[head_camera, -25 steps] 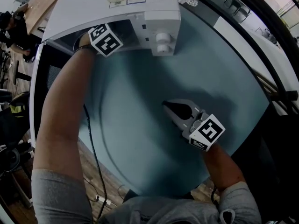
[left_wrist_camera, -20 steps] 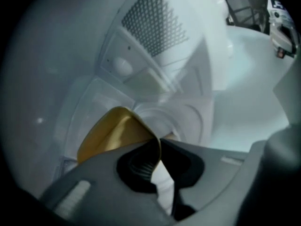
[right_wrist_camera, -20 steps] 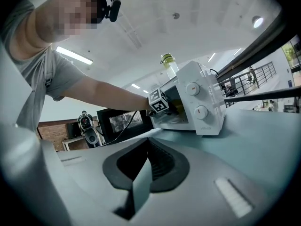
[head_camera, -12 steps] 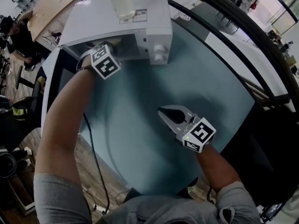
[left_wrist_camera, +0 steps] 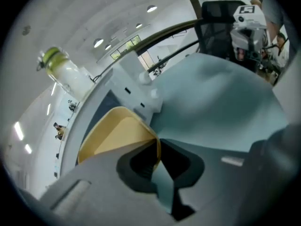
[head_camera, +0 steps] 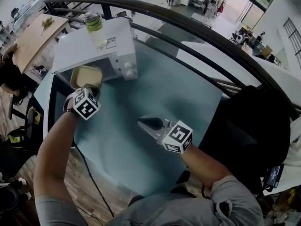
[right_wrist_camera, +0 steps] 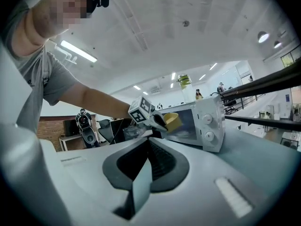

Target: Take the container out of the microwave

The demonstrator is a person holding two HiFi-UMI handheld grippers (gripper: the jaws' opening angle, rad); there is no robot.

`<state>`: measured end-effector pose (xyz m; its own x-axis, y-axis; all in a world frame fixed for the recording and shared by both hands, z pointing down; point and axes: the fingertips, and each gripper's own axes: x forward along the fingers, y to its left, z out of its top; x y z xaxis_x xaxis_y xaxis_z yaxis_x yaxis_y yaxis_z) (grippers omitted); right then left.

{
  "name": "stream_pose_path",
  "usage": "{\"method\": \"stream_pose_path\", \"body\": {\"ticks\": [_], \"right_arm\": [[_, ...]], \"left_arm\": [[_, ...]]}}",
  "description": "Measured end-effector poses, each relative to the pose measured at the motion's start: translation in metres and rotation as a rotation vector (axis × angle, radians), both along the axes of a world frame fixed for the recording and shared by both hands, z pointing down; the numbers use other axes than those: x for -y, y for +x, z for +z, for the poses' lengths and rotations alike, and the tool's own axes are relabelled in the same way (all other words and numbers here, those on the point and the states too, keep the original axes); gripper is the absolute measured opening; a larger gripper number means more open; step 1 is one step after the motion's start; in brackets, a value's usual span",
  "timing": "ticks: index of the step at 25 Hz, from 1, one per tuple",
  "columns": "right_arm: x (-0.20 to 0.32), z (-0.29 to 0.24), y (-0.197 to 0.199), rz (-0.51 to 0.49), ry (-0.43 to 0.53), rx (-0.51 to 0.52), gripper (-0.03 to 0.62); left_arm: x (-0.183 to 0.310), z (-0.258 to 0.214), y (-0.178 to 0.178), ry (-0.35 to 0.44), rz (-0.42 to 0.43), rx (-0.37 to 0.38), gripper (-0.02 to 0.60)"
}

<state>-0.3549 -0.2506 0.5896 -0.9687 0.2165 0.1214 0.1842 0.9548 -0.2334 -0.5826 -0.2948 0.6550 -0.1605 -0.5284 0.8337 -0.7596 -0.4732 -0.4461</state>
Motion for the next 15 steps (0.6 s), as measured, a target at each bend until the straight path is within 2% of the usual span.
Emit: {"method": "stream_pose_path", "body": {"ticks": [9,15], "right_arm": [[-0.02,-0.064,0.053,0.05,0.056,0.019,0.006],[-0.031,-0.104,0.094,0.104,0.087,0.021,0.006]], "left_arm": [[-0.054,-0.065,0.083,0.058,0.065,-0.042,0.032],[-0.078,-0.122,0.139,0.102,0.143,-0.051,0.032]]}}
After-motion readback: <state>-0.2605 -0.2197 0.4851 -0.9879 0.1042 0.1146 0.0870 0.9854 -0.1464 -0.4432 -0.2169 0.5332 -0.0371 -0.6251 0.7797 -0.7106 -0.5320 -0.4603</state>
